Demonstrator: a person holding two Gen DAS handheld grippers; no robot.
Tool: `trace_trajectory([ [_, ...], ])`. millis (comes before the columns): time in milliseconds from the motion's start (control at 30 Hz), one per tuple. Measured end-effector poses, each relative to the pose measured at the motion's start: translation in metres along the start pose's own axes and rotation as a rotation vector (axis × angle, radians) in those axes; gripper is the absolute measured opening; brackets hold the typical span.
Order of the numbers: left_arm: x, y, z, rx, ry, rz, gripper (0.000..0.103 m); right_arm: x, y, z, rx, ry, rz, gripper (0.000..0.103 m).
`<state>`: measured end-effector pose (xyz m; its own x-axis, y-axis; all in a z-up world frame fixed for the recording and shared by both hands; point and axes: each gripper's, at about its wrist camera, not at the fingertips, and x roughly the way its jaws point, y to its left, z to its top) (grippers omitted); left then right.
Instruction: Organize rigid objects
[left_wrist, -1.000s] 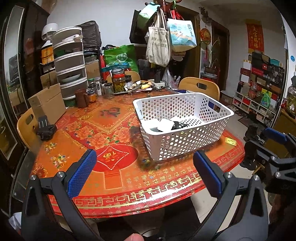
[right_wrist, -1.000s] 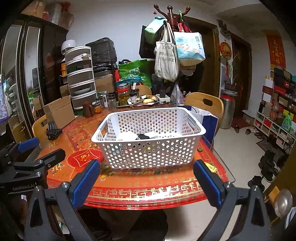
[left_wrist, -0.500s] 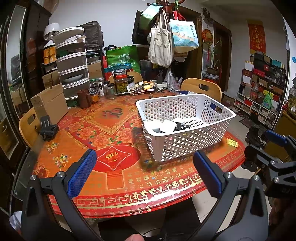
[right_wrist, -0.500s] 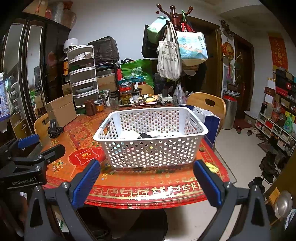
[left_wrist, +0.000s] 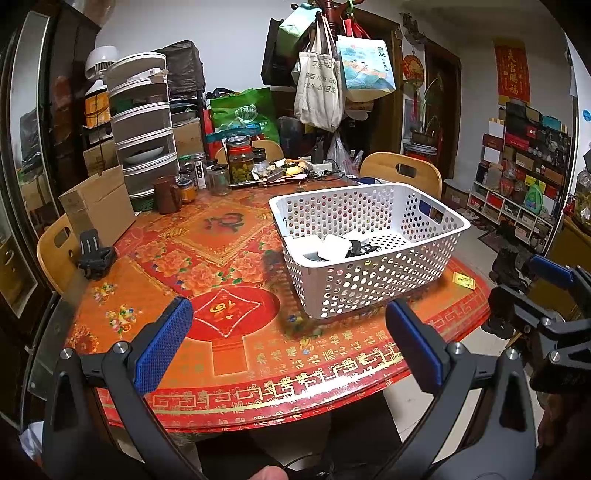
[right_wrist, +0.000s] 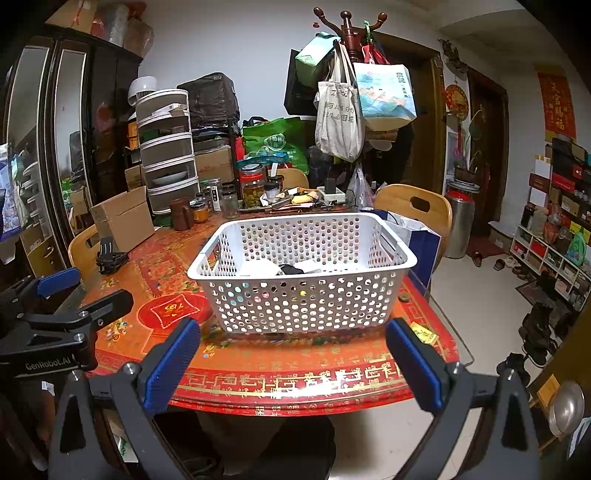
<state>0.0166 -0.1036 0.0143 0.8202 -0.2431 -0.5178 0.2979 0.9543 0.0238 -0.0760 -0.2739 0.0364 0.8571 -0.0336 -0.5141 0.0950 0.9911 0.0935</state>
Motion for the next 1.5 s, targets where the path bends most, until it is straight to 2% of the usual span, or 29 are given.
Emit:
trace_trajectory([
  [1500, 0.0074, -0.0098, -0.0014, 0.011, 0.019, 0.010, 0.103, 0.0023, 0.0054, -0.0011, -0.021, 0.000, 0.010, 0.100],
])
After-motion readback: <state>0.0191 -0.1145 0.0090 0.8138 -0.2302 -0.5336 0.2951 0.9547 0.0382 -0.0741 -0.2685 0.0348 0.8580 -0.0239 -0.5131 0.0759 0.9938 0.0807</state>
